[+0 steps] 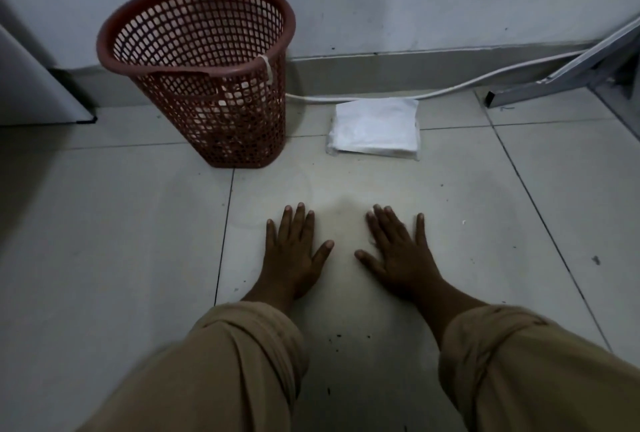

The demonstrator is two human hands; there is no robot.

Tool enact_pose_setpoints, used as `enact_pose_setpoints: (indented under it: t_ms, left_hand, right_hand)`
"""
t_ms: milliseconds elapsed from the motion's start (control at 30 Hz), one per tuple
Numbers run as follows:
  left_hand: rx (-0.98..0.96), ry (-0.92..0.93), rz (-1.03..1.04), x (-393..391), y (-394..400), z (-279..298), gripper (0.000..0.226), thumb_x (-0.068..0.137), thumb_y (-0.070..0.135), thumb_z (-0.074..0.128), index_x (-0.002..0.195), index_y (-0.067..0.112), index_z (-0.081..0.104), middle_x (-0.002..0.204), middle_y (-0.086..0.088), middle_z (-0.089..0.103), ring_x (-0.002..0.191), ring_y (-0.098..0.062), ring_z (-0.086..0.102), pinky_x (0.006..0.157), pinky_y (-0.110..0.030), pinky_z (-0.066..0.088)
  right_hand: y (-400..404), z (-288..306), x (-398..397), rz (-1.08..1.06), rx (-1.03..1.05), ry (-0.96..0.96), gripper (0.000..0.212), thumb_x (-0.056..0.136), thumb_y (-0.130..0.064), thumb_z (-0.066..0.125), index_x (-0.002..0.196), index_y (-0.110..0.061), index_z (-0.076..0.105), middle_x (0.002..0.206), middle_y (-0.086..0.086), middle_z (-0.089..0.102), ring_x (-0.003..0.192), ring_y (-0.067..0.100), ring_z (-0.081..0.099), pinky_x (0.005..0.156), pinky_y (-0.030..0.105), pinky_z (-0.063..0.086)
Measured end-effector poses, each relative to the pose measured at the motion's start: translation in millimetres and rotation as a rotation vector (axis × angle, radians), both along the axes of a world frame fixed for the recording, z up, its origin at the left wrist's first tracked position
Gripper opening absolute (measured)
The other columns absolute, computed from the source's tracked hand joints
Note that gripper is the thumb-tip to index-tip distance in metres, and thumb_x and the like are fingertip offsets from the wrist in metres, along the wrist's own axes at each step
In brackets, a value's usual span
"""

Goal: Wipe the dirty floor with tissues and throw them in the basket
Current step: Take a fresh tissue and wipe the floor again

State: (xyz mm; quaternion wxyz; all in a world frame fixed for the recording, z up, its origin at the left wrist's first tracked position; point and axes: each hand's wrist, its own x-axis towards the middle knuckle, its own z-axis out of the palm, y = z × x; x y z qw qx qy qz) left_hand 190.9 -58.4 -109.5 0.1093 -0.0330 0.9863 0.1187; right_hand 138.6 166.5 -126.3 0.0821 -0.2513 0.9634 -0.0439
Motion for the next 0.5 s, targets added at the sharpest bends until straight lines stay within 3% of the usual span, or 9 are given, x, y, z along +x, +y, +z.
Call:
enact_pose_setpoints:
  t_ms: [133,267,400,500]
  left_hand:
    - [0.011,0.011,0.032,1.6,-7.1,-0.8,0.074,0.097,0.061,0.013,0.155,0.02,-0.008,0.162,-0.002,-0.019,0.148,-0.02,-0.023,0.119,-0.05,-0.012]
    - [0.024,0.019,0.068,10.0,-17.9,-2.0,0.078,0.092,0.065,0.004,0.155,0.02,-0.008,0.162,-0.002,-0.019,0.147,-0.019,-0.023,0.118,-0.049,-0.015]
    - [0.005,0.03,0.018,22.8,-25.3,1.5,0.082,0.088,0.067,-0.001,0.155,0.02,-0.006,0.163,-0.002,-0.017,0.148,-0.019,-0.023,0.119,-0.048,-0.015]
    - [0.009,0.018,-0.03,32.5,-14.7,5.4,0.085,0.088,0.071,-0.003,0.155,0.02,-0.008,0.162,-0.002,-0.02,0.147,-0.019,-0.024,0.119,-0.049,-0.014]
  right_hand:
    - [-44.2,3.1,-0.1,-0.023,-0.032,-0.033,0.084,0.092,-0.07,0.015,0.154,-0.02,-0.011,0.16,-0.001,-0.019,0.148,0.016,-0.018,0.115,0.056,-0.018]
    - [-75.4,-2.2,30.3,0.234,-0.031,-0.011,0.083,0.091,-0.071,0.01,0.155,-0.02,-0.006,0.163,0.001,-0.011,0.148,0.016,-0.019,0.116,0.056,-0.017]
    - [-54.4,-7.2,51.7,0.478,-0.032,-0.015,0.086,0.091,-0.075,0.015,0.155,-0.021,-0.003,0.163,-0.001,-0.004,0.15,0.015,-0.012,0.117,0.055,-0.015]
    - [-17.4,-2.0,47.7,0.486,-0.008,0.003,0.086,0.09,-0.077,0.017,0.155,-0.025,-0.007,0.163,-0.004,-0.005,0.15,0.014,-0.008,0.117,0.053,-0.016]
